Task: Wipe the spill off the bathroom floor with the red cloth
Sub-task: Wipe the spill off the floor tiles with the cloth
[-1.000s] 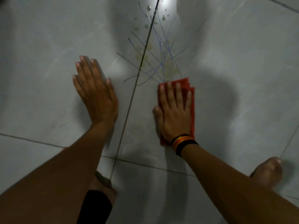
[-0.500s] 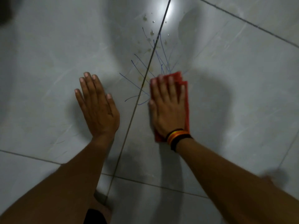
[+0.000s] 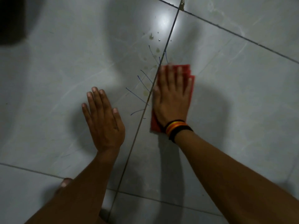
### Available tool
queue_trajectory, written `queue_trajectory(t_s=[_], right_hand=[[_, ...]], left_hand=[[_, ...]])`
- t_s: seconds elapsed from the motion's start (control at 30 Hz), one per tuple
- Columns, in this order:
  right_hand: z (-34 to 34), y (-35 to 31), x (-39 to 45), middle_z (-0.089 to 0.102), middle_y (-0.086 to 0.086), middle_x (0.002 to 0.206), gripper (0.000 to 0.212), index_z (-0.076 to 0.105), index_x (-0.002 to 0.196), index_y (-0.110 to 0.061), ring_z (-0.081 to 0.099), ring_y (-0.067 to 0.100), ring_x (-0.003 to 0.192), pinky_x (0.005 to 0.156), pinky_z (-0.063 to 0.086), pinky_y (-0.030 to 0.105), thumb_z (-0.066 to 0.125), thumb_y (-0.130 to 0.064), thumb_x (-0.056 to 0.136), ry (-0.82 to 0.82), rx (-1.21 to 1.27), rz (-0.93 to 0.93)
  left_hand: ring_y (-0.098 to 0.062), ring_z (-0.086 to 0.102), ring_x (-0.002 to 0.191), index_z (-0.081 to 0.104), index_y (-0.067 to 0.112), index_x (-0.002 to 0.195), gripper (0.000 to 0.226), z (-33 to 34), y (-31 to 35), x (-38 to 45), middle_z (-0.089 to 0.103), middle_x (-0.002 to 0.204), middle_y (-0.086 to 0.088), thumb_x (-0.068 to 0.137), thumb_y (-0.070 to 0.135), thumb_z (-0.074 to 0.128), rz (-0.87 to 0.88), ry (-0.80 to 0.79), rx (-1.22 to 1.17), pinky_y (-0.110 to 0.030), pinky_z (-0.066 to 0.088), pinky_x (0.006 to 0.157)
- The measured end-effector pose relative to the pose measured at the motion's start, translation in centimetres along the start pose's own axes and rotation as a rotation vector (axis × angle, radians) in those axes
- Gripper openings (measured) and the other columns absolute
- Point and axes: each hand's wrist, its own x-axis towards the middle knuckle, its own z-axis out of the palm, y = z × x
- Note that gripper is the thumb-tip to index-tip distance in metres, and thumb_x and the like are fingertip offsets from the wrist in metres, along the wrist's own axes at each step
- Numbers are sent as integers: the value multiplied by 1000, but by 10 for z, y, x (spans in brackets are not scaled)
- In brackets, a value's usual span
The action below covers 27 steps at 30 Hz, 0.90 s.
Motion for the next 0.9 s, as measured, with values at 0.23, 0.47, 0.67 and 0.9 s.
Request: queue_trajectory(t_s=[0.23, 0.47, 0.67, 0.9], right_hand=[[-13, 52, -58, 7, -1, 175, 64, 8, 167, -30, 5, 24, 163, 131, 1, 54, 28, -47, 108, -184, -33, -255], [-4, -30, 33, 15, 1, 174, 63, 17, 166, -25, 13, 28, 162, 127, 12, 61, 28, -46, 107, -2, -3, 2], [-1, -14, -77, 13, 0, 175, 62, 15, 166, -28, 7, 27, 163, 129, 8, 60, 32, -45, 109, -220, -23, -622], [-13, 32, 16, 14, 2, 175, 62, 13, 166, -28, 11, 27, 162, 129, 10, 60, 27, -46, 108, -45, -45, 0]], left_hand=[[-27, 1, 170, 2, 10, 173, 67, -2, -3, -2, -1, 183, -9, 114, 33, 21, -11, -56, -16, -54, 8, 137], [-29, 5, 170, 5, 7, 173, 65, 0, -2, -1, 3, 182, -12, 114, 34, 16, -1, -51, 7, -54, 9, 137], [-31, 7, 170, 6, 6, 172, 66, -5, 0, 2, 4, 182, -14, 114, 35, 13, -8, -80, 9, -56, 12, 136], [-31, 8, 170, 7, 7, 173, 66, -3, -1, 2, 6, 182, -13, 114, 37, 12, -10, -95, 3, -52, 6, 138]])
